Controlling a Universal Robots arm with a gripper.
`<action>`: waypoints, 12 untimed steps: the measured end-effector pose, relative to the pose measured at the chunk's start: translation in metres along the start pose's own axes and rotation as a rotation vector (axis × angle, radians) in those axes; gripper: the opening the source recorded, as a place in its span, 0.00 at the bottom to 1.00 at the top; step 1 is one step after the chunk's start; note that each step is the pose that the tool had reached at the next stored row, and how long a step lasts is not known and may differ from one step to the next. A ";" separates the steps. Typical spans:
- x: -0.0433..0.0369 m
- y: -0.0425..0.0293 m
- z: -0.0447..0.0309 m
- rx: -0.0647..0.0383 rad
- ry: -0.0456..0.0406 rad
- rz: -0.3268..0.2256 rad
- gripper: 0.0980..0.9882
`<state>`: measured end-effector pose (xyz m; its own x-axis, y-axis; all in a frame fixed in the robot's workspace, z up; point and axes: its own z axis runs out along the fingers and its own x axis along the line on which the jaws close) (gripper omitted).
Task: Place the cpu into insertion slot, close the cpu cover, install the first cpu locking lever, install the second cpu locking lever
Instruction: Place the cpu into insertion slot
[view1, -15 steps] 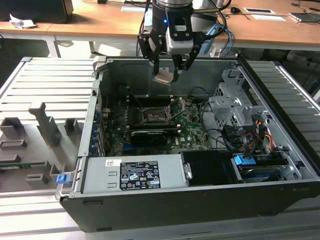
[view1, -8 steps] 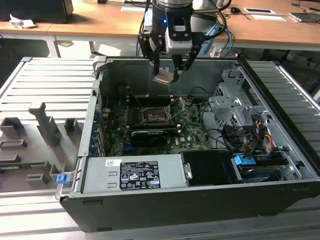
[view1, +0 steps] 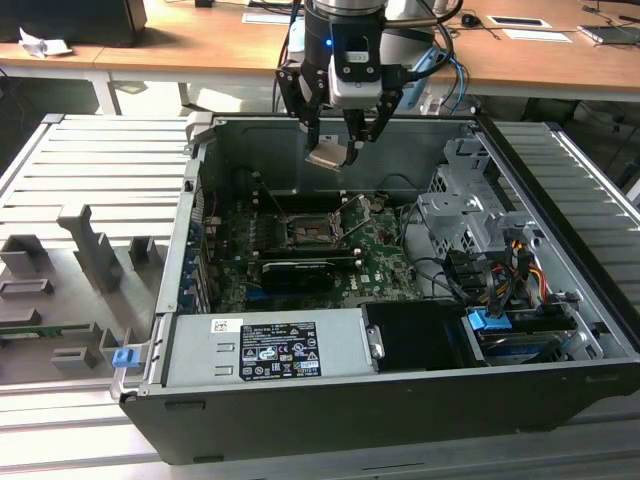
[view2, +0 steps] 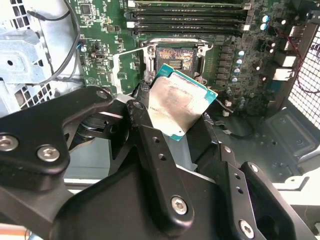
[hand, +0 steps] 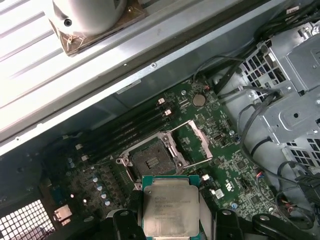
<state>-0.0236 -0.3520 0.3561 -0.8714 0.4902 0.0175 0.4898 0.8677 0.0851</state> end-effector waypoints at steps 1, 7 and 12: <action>0.0000 0.0000 0.0000 0.000 -0.0004 0.005 0.50; 0.0000 0.0000 0.0001 0.000 -0.0023 0.027 0.50; 0.0000 0.0000 0.0003 -0.001 -0.0036 0.043 0.50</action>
<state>-0.0236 -0.3520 0.3558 -0.8495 0.5274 0.0176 0.5268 0.8457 0.0852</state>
